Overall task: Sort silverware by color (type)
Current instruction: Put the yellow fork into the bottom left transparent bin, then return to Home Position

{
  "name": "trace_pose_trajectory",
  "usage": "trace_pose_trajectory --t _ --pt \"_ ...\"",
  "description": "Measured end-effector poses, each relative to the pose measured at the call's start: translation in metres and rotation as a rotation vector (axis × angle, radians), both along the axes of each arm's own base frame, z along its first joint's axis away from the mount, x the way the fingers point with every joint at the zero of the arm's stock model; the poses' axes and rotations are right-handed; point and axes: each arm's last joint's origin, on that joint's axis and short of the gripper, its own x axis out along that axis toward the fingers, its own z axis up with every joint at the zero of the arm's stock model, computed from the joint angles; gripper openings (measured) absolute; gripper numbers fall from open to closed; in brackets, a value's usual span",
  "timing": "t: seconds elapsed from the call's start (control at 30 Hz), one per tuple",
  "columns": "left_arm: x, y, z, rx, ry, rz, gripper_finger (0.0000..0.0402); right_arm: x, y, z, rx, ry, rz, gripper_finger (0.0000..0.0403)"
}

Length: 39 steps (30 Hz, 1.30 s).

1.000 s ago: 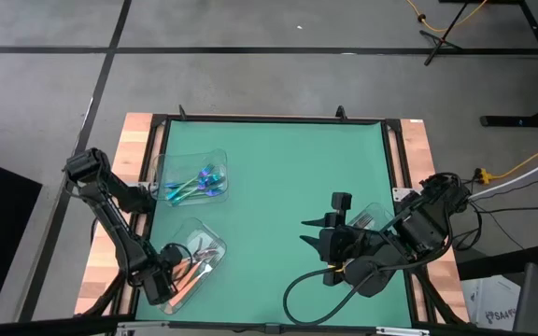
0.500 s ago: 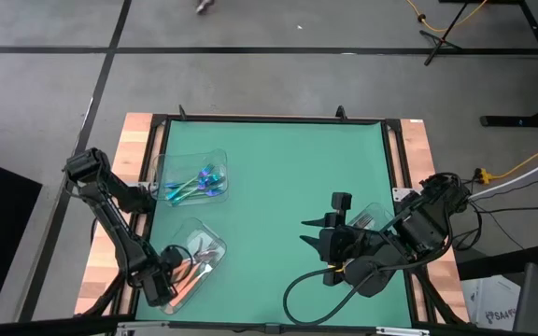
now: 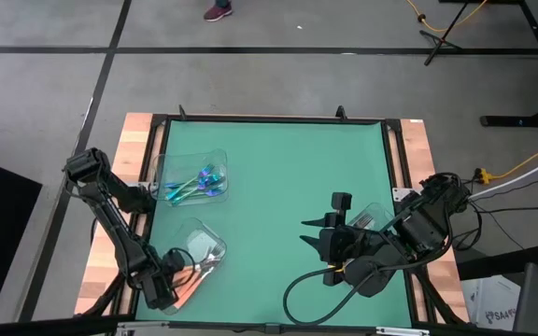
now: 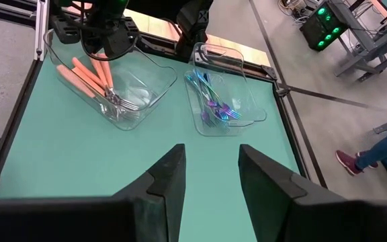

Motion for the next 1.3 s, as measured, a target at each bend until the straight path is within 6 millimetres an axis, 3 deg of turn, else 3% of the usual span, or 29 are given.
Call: trace_pose_trajectory --t 0.3,0.6,0.87,1.1,1.3 --pt "-0.003 0.005 0.007 0.011 -0.008 0.003 0.0033 0.0 0.0 0.0 0.0 0.0 0.0 0.0129" --pt "-0.007 0.022 0.044 -0.031 -0.245 0.056 0.0032 0.0 0.001 0.0 0.018 0.014 0.019 0.0129" --pt "-0.006 0.032 0.061 0.017 -0.459 0.044 0.0032 0.0 0.002 -0.001 0.058 0.045 0.062 0.0129" --pt "0.016 0.038 0.067 0.082 -0.654 -0.034 0.0032 0.0 0.002 -0.001 0.059 0.045 0.062 0.0129" --pt "0.06 0.058 0.08 0.172 -0.9 -0.161 0.0032 0.0 0.003 -0.002 0.073 0.056 0.078 0.0129"
